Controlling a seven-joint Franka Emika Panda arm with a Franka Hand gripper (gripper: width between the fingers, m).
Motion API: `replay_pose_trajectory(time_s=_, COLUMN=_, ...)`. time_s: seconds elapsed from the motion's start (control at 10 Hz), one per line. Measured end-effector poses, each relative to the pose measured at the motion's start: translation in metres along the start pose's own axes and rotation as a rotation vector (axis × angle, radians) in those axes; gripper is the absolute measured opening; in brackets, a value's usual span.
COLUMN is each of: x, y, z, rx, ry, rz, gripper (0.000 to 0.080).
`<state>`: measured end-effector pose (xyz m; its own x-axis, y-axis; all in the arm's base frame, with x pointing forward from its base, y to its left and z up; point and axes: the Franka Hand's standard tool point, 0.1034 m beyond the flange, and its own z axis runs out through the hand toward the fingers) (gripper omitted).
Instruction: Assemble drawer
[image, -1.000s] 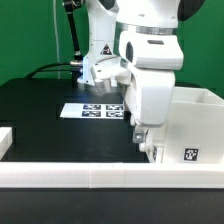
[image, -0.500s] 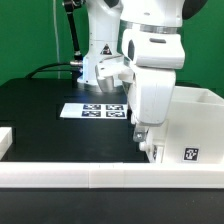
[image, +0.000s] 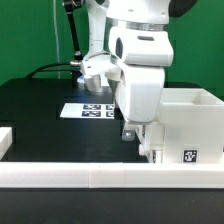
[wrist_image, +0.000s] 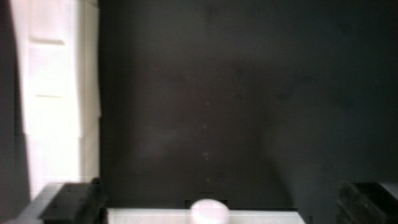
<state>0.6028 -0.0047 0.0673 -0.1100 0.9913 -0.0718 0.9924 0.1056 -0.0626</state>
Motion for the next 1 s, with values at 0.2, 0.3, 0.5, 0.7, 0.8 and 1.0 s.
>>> replay_pose_trajectory(time_s=0.2, x=-0.003, y=0.001, z=-0.001, rx=0.0, ry=0.0, rz=-0.001, gripper=0.0649)
replay_pose_trajectory(time_s=0.3, x=-0.003, y=0.001, z=0.0, rx=0.001, ry=0.0, rz=-0.001, gripper=0.0649)
replay_pose_trajectory(time_s=0.5, x=-0.001, y=0.001, z=-0.001, rx=0.005, ry=0.0, rz=0.006, gripper=0.0649)
replay_pose_trajectory(time_s=0.7, x=0.017, y=0.005, z=-0.009, rx=0.006, ry=0.002, rz=0.013, gripper=0.0649)
replay_pose_trajectory(time_s=0.8, x=0.022, y=0.004, z=-0.012, rx=0.012, ry=-0.002, rz=0.04, gripper=0.0649)
replay_pose_trajectory(time_s=1.0, x=0.025, y=0.003, z=-0.012, rx=0.021, ry=-0.008, rz=0.049, gripper=0.0649)
